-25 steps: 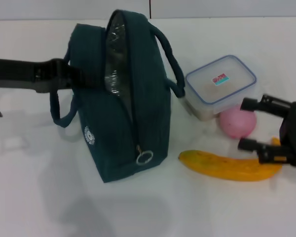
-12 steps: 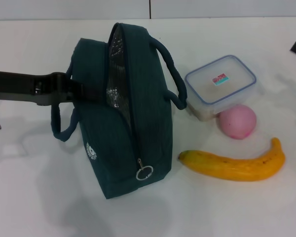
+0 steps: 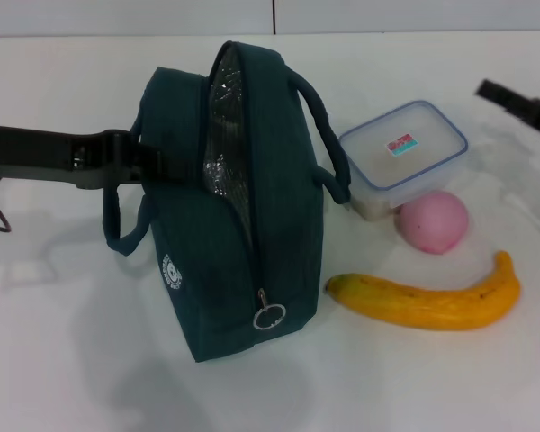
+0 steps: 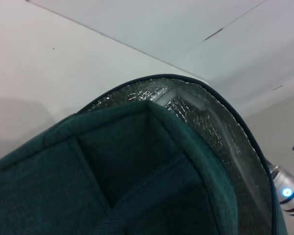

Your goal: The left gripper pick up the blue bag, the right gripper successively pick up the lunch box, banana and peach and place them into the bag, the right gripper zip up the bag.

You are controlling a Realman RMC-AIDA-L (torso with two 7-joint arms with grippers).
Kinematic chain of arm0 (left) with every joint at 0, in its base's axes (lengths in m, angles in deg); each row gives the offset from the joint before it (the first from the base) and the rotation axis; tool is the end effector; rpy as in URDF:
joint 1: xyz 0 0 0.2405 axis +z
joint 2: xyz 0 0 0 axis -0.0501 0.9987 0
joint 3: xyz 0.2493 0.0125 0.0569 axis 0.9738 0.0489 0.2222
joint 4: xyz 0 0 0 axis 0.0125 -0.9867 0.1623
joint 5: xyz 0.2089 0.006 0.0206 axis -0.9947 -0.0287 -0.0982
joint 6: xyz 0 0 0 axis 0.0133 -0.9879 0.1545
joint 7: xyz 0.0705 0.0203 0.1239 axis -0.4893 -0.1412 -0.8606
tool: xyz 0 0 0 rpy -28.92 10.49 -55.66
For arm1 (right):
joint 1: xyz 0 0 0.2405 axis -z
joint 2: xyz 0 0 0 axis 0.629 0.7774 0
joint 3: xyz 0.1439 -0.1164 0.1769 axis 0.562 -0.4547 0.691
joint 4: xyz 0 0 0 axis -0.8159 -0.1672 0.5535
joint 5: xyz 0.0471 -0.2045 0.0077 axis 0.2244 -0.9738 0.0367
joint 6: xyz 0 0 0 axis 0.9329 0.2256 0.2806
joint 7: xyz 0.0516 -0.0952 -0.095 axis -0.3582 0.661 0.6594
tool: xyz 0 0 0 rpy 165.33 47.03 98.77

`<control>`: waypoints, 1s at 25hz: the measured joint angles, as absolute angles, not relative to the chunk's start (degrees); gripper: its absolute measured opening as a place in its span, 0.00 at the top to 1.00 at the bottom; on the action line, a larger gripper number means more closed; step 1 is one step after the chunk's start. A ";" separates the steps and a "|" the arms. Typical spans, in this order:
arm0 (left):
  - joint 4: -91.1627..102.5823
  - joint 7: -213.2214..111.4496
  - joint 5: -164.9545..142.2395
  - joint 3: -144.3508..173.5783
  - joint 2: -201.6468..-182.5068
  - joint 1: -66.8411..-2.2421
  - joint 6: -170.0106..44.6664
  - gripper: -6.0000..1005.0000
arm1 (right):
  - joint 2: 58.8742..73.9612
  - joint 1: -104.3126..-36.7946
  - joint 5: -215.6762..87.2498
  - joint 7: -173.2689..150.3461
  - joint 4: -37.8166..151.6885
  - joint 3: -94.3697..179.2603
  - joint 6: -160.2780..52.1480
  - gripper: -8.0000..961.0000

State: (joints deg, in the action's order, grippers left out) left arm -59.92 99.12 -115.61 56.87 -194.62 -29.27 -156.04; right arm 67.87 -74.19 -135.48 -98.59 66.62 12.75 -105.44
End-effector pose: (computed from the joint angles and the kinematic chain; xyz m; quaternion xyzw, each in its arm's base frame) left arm -0.2215 0.3240 0.0674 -0.7973 -0.5744 -0.1834 0.0276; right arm 0.3061 0.3913 0.0088 -0.7140 0.5100 0.3755 0.2985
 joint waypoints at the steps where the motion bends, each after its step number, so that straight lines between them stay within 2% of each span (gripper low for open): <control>1: -59.92 99.12 -115.51 56.85 -194.61 -29.36 -156.04 0.96 | 68.35 -74.48 -135.58 -98.57 66.61 12.48 -105.18 0.13; 5: -59.34 99.14 -115.42 56.72 -194.44 -29.76 -156.04 0.96 | 69.20 -75.35 -135.68 -98.56 65.23 11.42 -104.95 0.13; 19: -57.66 99.09 -115.38 56.71 -194.06 -31.38 -156.04 0.96 | 69.32 -78.52 -135.70 -99.20 61.79 11.12 -103.40 0.16; 25: -55.47 98.97 -115.37 56.41 -193.22 -32.31 -155.96 0.96 | 69.36 -79.27 -135.75 -100.59 60.97 11.08 -104.49 0.18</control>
State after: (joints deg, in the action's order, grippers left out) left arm -55.47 98.97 -115.37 56.41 -193.22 -32.31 -155.96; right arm 69.36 -79.27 -135.75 -100.59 60.97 11.08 -104.49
